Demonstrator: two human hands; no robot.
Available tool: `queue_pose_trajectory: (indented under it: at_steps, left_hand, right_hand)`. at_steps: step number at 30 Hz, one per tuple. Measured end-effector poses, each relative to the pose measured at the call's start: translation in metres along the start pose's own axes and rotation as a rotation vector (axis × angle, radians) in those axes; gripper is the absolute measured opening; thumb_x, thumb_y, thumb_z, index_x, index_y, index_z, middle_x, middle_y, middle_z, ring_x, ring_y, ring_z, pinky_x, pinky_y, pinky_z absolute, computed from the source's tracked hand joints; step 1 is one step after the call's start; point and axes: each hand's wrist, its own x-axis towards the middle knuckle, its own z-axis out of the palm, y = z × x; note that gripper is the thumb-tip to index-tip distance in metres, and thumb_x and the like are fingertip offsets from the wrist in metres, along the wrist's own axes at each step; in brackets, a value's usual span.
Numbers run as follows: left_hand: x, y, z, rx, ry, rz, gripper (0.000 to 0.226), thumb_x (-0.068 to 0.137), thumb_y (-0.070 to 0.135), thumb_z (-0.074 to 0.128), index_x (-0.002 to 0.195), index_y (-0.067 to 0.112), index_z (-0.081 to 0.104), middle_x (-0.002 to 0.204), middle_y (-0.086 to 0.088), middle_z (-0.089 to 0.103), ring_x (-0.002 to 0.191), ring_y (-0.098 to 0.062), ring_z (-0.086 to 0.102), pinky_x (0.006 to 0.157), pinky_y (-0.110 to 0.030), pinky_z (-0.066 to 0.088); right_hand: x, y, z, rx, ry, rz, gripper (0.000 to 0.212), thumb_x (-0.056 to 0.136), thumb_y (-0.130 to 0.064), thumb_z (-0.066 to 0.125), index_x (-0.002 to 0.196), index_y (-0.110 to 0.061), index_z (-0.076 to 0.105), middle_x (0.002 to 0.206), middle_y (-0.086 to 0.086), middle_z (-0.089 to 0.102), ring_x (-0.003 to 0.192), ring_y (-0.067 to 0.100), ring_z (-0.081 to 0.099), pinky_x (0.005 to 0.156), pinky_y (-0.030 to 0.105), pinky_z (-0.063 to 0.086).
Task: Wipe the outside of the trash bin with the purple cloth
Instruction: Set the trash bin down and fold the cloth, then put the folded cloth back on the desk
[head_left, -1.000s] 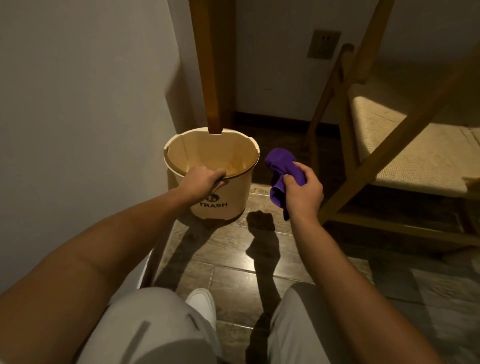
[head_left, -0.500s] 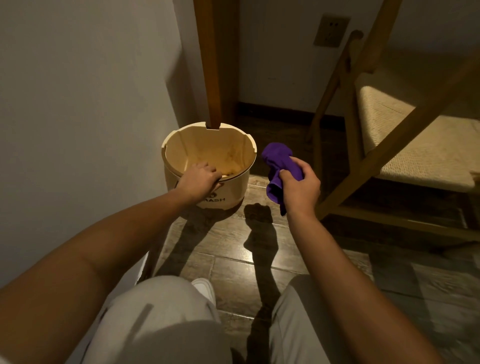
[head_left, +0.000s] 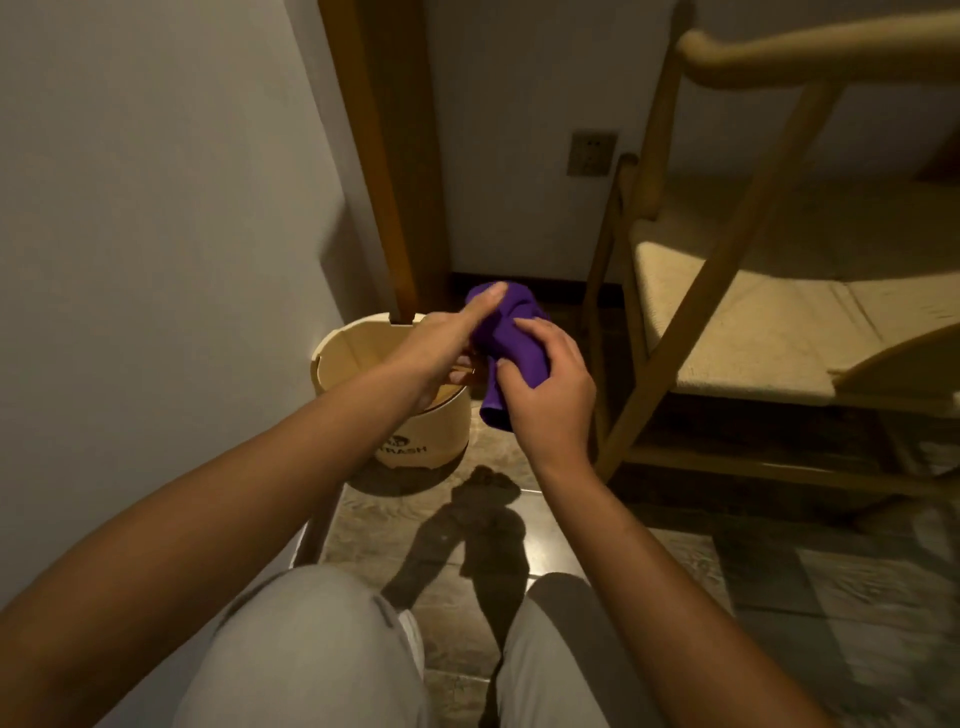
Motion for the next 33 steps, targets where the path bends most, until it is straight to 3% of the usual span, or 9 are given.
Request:
queue_pose_trajectory:
  at_steps: [2, 5, 9, 11, 15, 18, 22, 27, 33]
  left_hand:
    - [-0.004, 0.019, 0.013, -0.064, 0.013, 0.051, 0.051, 0.079, 0.056, 0.074, 0.112, 0.018, 0.069, 0.106, -0.003, 0.075, 0.103, -0.019, 0.068, 0.089, -0.041, 0.056]
    - [-0.008, 0.043, 0.017, -0.191, 0.008, 0.080, 0.026, 0.088, 0.028, 0.073, 0.112, 0.018, 0.067, 0.107, -0.002, 0.072, 0.101, -0.018, 0.068, 0.078, -0.031, 0.059]
    - [-0.025, 0.088, 0.002, -0.245, -0.021, 0.100, 0.024, 0.092, 0.023, 0.069, 0.115, 0.023, 0.066, 0.112, -0.001, 0.069, 0.104, -0.019, 0.066, 0.077, -0.032, 0.058]
    - [-0.039, 0.124, -0.012, -0.260, -0.092, 0.108, 0.032, 0.090, 0.026, 0.070, 0.122, 0.025, 0.064, 0.118, -0.001, 0.069, 0.108, -0.019, 0.067, 0.078, -0.029, 0.057]
    - [-0.066, 0.209, -0.037, -0.362, -0.261, 0.074, 0.037, 0.088, 0.026, 0.071, 0.124, 0.027, 0.066, 0.125, -0.003, 0.068, 0.112, -0.020, 0.066, 0.081, -0.028, 0.056]
    - [-0.076, 0.271, -0.047, -0.326, -0.327, 0.026, 0.032, 0.092, 0.032, 0.066, 0.124, 0.032, 0.067, 0.125, -0.001, 0.068, 0.114, -0.021, 0.065, 0.086, -0.033, 0.056]
    - [-0.080, 0.358, -0.060, -0.274, -0.227, 0.040, 0.027, 0.089, 0.040, 0.068, 0.115, 0.034, 0.071, 0.118, 0.001, 0.071, 0.109, -0.021, 0.068, 0.087, -0.039, 0.057]
    - [-0.075, 0.446, -0.077, -0.378, -0.109, -0.010, 0.018, 0.092, 0.026, 0.069, 0.105, 0.017, 0.077, 0.110, -0.008, 0.075, 0.106, -0.026, 0.069, 0.088, -0.038, 0.052]
    - [-0.040, 0.536, -0.087, -0.615, -0.078, -0.048, 0.019, 0.093, 0.008, 0.063, 0.111, 0.008, 0.070, 0.107, -0.009, 0.076, 0.103, -0.021, 0.069, 0.085, -0.030, 0.055]
  right_hand:
    - [0.004, -0.017, -0.004, -0.045, 0.013, -0.027, 0.046, 0.094, -0.024, 0.070, 0.138, -0.022, 0.058, 0.145, -0.002, 0.053, 0.130, 0.010, 0.050, 0.105, 0.026, 0.046]
    - [0.009, -0.047, -0.012, -0.008, 0.004, 0.038, 0.045, 0.100, -0.034, 0.062, 0.143, -0.026, 0.054, 0.151, -0.004, 0.048, 0.134, 0.009, 0.047, 0.106, 0.024, 0.043]
    - [0.029, -0.098, -0.037, 0.085, 0.048, 0.197, 0.050, 0.100, -0.052, 0.049, 0.147, -0.035, 0.046, 0.143, -0.010, 0.053, 0.119, 0.003, 0.056, 0.090, 0.025, 0.056]
    - [0.052, -0.130, -0.053, 0.111, 0.028, 0.457, 0.054, 0.098, -0.063, 0.044, 0.145, -0.036, 0.047, 0.144, -0.006, 0.054, 0.120, 0.012, 0.057, 0.094, 0.035, 0.055]
    - [0.096, -0.204, -0.086, 0.655, -0.105, 0.960, 0.066, 0.087, -0.077, 0.052, 0.134, -0.031, 0.058, 0.127, 0.004, 0.071, 0.113, 0.032, 0.069, 0.096, 0.053, 0.055]
    - [0.126, -0.261, -0.101, 0.899, -0.108, 0.863, 0.066, 0.086, -0.069, 0.065, 0.137, -0.028, 0.060, 0.130, 0.007, 0.071, 0.116, 0.031, 0.070, 0.095, 0.049, 0.057]
    - [0.182, -0.343, -0.111, 0.808, -0.022, 0.805, 0.052, 0.087, -0.045, 0.078, 0.132, -0.023, 0.064, 0.124, 0.008, 0.074, 0.109, 0.028, 0.073, 0.089, 0.045, 0.060]
    - [0.251, -0.425, -0.118, 0.666, 0.042, 0.702, 0.054, 0.083, -0.020, 0.084, 0.131, -0.029, 0.063, 0.117, 0.000, 0.076, 0.103, 0.023, 0.074, 0.078, 0.037, 0.062]
    - [0.339, -0.480, -0.114, 0.740, 0.102, 0.733, 0.040, 0.083, -0.010, 0.081, 0.121, -0.006, 0.070, 0.110, 0.016, 0.077, 0.103, 0.034, 0.074, 0.082, 0.041, 0.061]
